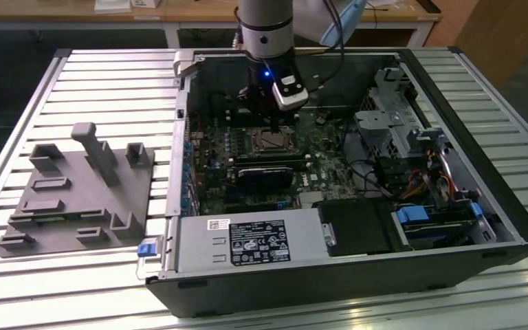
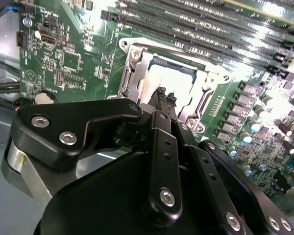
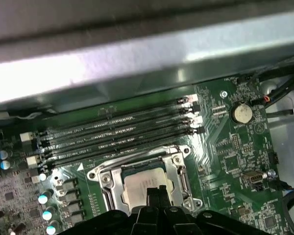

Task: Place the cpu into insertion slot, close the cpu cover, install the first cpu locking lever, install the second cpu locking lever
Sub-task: 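Install the first cpu locking lever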

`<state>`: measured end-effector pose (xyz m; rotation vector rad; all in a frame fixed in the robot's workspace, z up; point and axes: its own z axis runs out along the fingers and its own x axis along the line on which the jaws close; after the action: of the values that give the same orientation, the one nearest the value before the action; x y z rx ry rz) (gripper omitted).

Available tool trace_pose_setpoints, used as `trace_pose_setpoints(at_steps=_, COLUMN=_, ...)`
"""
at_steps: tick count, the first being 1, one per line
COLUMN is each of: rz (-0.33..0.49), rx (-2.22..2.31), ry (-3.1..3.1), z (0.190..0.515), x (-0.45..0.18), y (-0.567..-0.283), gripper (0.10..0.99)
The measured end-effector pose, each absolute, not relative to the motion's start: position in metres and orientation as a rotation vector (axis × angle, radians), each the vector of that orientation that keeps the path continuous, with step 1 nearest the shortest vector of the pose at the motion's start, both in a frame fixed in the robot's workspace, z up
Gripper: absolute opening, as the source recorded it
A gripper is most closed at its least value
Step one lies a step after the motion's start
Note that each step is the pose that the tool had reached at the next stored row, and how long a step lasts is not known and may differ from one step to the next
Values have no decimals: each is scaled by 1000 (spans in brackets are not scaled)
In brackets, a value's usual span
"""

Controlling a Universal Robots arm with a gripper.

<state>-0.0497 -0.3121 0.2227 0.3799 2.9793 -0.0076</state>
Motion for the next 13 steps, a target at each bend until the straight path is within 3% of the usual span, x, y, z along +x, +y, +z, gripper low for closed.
trace_pose_setpoints(at_steps=13, rz=-20, rx=388, ry=3038, z=222, x=-44, y=-316, gripper=106)
